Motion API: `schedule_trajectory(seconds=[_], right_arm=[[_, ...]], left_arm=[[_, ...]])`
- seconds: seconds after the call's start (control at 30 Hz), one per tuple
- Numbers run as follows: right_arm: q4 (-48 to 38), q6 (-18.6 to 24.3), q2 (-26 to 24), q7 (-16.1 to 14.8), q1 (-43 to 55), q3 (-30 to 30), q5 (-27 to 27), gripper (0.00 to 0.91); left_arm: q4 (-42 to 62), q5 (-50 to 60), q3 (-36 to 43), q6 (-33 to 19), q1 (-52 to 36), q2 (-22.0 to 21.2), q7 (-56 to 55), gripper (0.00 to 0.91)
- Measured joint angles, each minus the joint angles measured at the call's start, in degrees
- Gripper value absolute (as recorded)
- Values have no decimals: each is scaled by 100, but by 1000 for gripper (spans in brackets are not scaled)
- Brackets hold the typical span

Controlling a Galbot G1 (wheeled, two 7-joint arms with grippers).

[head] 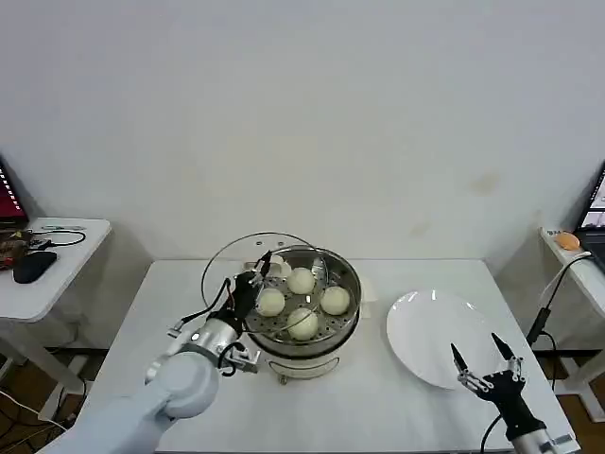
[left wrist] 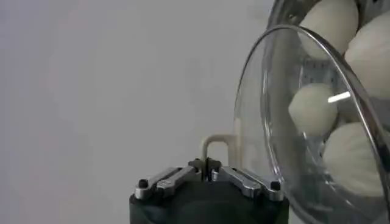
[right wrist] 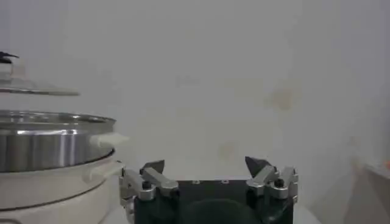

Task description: Take steamed baozi put them in steamer then cover it.

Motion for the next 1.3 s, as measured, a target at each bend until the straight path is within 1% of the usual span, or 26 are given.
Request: schedule_trajectory(seconds=[0.67, 1.3], right_arm=[[-12, 11, 45, -4, -3, -2, -16, 907], [-64, 35, 46, -18, 10, 2, -47, 907]], left_arm=[[232, 112, 419, 22, -341, -306, 34, 0], [396, 306, 753, 569, -514, -672, 219, 0]])
